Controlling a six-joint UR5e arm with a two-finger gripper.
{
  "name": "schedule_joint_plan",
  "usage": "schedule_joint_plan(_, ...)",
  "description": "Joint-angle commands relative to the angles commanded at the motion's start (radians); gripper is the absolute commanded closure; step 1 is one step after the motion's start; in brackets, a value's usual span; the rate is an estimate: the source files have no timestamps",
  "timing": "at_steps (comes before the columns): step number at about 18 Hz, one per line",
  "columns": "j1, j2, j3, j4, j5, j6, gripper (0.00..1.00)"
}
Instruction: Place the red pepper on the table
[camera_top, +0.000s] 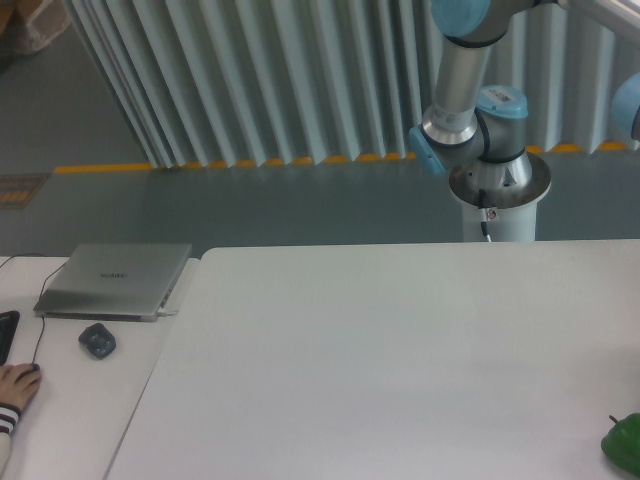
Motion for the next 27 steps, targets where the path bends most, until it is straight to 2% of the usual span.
schedule_joint_plan(6,-0.006,-0.005,-0.008,0.003,-0.003,-0.002,0.0)
schedule_joint_plan(10,0.031,0.009,-0.037,0.047,-0.055,0.005,0.0)
schedule_joint_plan(17,0.008,0.017,-0.028,0.097,-0.055,-0.081,0.0)
schedule_joint_plan(18,0.006,0.027,-0.044,0.106,-0.063,-0.084,0.0)
schedule_joint_plan(19,0.018,0.038,-0.043,0.142,-0.06,-0.066,0.0)
schedule_joint_plan(21,0.028,0.044,-0.055,0.155,-0.058,-0.061,0.0)
schedule_joint_plan(23,0.029,0.058,-0.069,0.193,-0.055,-0.096,0.0)
schedule_joint_plan(25,0.073,0.061,-0.066,0.19,-0.051,-0.101,0.0)
schedule_joint_plan(27,0.127,0.058,-0.038,0.158,0.024,-0.002,0.0)
